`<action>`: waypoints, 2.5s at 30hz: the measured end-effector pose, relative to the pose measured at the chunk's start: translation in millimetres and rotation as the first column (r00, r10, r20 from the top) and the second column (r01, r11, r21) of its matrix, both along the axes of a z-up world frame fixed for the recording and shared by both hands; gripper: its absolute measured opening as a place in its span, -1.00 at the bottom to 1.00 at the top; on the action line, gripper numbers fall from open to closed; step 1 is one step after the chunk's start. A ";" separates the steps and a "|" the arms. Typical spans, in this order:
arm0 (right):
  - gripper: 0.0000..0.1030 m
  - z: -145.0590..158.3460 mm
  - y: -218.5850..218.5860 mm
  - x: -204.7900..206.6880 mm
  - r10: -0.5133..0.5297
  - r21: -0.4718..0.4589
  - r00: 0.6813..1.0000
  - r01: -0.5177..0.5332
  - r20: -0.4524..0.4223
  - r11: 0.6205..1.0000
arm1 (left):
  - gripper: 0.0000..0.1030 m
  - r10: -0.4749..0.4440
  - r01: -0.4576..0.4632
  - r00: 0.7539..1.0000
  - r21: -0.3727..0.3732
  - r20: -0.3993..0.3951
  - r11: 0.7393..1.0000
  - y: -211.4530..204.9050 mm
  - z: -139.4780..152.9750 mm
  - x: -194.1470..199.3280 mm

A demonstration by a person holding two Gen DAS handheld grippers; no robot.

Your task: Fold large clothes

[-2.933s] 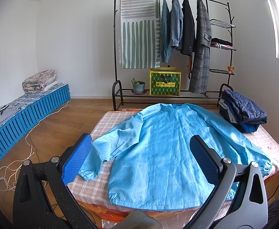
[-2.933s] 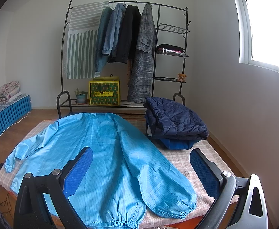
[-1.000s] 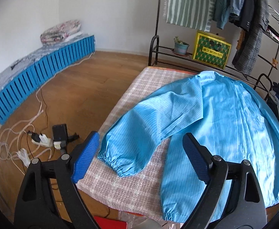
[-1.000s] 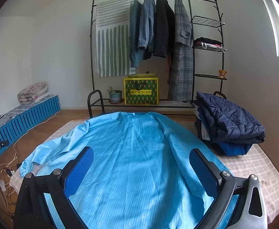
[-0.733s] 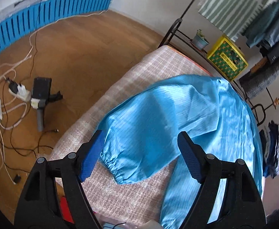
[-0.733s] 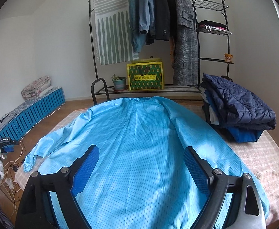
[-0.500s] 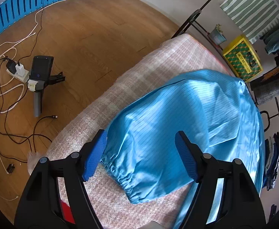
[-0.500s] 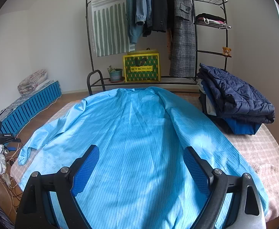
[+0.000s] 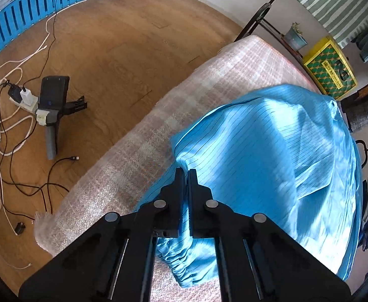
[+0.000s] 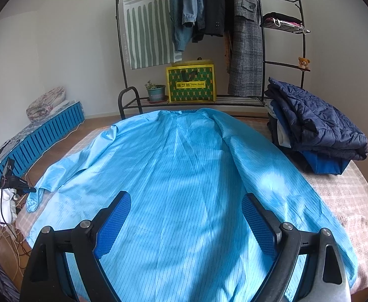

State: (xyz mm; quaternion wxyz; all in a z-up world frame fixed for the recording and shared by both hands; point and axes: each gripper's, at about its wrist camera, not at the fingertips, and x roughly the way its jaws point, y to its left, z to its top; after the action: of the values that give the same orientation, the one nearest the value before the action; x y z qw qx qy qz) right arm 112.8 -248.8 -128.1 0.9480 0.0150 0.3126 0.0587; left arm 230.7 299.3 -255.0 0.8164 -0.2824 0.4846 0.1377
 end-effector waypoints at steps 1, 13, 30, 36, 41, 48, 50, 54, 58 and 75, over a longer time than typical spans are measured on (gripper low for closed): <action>0.76 -0.2 1.2 0.0 0.005 0.002 1.000 -0.005 -0.005 1.000 | -1.00 -0.008 0.007 0.999 0.008 0.032 1.000 -3.7 11.3 -1.8; 0.23 0.0 33.5 36.3 0.148 0.130 0.973 -0.127 -0.175 0.983 | -1.00 -0.521 0.449 0.770 0.268 0.368 0.852 -174.6 161.9 -65.0; 0.14 -80.9 147.8 179.9 0.333 0.404 0.862 -0.169 -0.383 0.899 | -1.00 -0.780 0.754 0.584 0.207 0.224 0.624 -261.5 96.5 -126.5; 0.16 -142.7 158.4 196.0 0.344 0.570 0.821 -0.028 -0.455 0.821 | -1.00 -0.807 0.781 0.543 0.213 0.231 0.586 -265.8 98.1 -136.7; -0.97 -164.9 178.7 202.4 0.408 0.657 0.786 -0.004 -0.464 0.754 | -1.00 -0.813 0.781 0.541 0.229 0.215 0.581 -261.7 95.8 -143.0; -0.95 -146.4 195.4 168.3 0.367 0.413 0.770 -0.148 -0.522 0.899 | 0.01 -0.804 0.792 0.537 0.176 0.254 0.585 -244.0 98.8 -148.0; -0.87 -142.5 192.0 163.3 0.335 0.348 0.777 -0.159 -0.534 0.924 | 0.02 -0.767 0.761 0.573 0.161 0.289 0.629 -226.4 105.3 -148.2; -0.41 -123.8 177.9 154.9 0.307 0.277 0.800 -0.184 -0.516 0.943 | 0.02 -0.622 0.635 0.712 0.078 0.324 0.768 -174.5 106.4 -141.5; -0.23 -99.8 160.8 137.9 0.333 0.290 0.807 -0.210 -0.487 0.934 | 0.02 -0.491 0.507 0.833 0.004 0.256 0.862 -133.6 86.5 -131.9; -1.00 -118.0 167.8 79.9 0.389 0.300 0.733 -0.259 -0.558 0.918 | -0.13 -0.455 0.480 0.871 -0.124 0.183 0.868 -128.5 51.3 -124.9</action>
State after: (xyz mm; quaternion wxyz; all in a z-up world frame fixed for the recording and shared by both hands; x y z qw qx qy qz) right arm 192.7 -81.0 -246.2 0.7652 0.0741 0.5898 0.2471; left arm 105.8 170.8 -203.6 0.8325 -0.2326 0.4866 -0.1265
